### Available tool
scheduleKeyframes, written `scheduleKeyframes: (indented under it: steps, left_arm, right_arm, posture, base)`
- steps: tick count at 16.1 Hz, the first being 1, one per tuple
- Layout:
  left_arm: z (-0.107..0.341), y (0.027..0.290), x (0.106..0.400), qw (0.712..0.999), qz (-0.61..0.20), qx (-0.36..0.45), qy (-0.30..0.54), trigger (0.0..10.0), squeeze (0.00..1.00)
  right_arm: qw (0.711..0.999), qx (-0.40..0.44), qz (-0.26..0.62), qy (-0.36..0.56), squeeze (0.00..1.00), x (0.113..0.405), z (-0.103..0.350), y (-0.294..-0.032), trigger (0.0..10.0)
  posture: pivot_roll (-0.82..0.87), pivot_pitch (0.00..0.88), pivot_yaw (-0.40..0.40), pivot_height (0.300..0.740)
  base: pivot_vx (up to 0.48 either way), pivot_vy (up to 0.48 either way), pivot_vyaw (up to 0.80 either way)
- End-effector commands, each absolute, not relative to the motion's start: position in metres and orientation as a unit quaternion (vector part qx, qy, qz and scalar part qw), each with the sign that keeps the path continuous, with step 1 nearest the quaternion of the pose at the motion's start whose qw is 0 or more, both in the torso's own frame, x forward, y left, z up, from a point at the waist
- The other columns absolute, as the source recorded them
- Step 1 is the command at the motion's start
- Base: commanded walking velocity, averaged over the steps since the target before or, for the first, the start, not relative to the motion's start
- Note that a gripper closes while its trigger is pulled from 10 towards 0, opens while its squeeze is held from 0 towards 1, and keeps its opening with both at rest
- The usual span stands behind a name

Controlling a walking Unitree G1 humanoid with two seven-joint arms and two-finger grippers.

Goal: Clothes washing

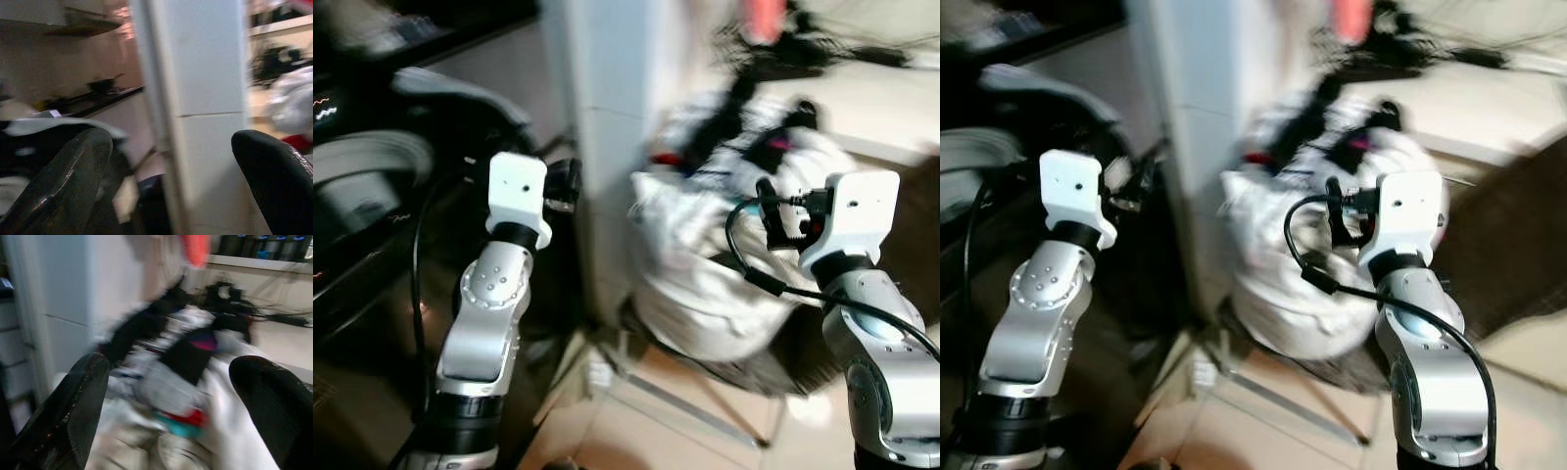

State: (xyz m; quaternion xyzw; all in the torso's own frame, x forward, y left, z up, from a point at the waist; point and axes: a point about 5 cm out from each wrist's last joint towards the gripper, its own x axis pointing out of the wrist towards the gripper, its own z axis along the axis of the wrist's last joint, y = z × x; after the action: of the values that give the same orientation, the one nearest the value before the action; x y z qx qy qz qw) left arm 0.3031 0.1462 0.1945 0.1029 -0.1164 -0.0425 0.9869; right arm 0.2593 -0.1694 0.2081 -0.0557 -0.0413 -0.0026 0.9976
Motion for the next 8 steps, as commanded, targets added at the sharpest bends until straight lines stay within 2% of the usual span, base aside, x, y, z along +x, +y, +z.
scheduleKeyframes:
  steps: [1,8]
  left_arm:
    - [0.1962,0.1476,0.3034,0.986,-0.043,0.114,-0.116,10.0,0.00]
    - [0.1974,0.1489,0.3035,0.986,-0.048,0.111,-0.118,10.0,0.00]
  right_arm:
    - [0.998,-0.036,-0.008,-0.043,0.00,0.2607,0.2089,-0.1700,10.0]
    - [0.998,-0.028,0.016,-0.057,0.00,0.2595,0.2134,-0.1616,10.0]
  posture:
    - [-0.05,0.000,0.019,0.740]
    - [-0.05,0.000,0.025,0.740]
  base:
    - [0.375,0.000,0.00]
    - [0.373,0.000,0.00]
